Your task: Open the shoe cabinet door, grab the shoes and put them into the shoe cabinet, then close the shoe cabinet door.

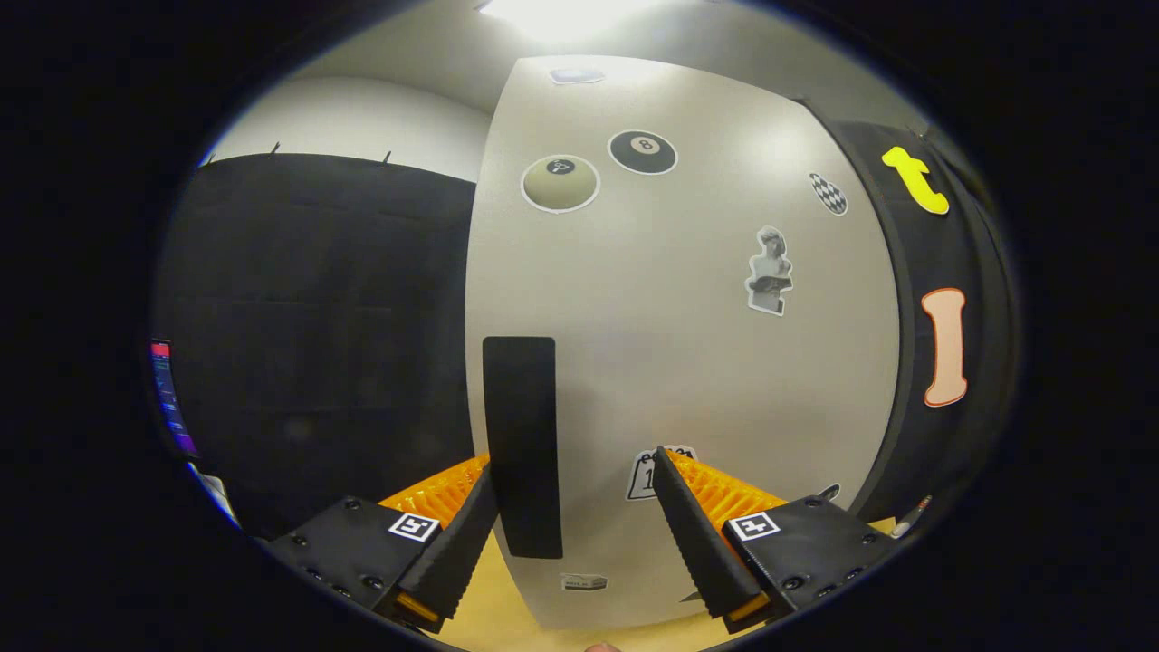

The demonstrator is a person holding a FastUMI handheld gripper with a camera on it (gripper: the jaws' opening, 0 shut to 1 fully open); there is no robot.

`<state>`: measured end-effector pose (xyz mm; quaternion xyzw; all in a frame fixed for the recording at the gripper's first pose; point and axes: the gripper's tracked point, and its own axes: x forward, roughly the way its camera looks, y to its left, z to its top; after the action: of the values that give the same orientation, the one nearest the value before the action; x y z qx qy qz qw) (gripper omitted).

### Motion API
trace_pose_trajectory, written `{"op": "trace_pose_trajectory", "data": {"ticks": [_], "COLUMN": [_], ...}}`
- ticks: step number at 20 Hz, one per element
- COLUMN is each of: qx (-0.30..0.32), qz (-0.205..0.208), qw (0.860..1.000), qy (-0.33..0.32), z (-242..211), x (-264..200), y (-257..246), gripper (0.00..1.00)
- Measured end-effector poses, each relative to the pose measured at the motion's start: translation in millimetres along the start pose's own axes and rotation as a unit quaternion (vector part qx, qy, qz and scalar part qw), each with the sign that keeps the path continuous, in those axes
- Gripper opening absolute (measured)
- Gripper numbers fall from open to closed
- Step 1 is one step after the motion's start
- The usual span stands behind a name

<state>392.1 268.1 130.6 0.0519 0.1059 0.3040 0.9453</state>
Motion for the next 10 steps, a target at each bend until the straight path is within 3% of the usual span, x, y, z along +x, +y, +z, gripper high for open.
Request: {"op": "trace_pose_trajectory", "data": {"ticks": [6,10], "qx": [0.019,0.046], "qz": [-0.048,-0.057], "qw": [0.999,0.997], "qy": [0.01,0.01], "z": [-3.9,-2.7], "x": [4.9,-11.6], "y": [6.0,7.7], "gripper": [1.0,1.0]}}
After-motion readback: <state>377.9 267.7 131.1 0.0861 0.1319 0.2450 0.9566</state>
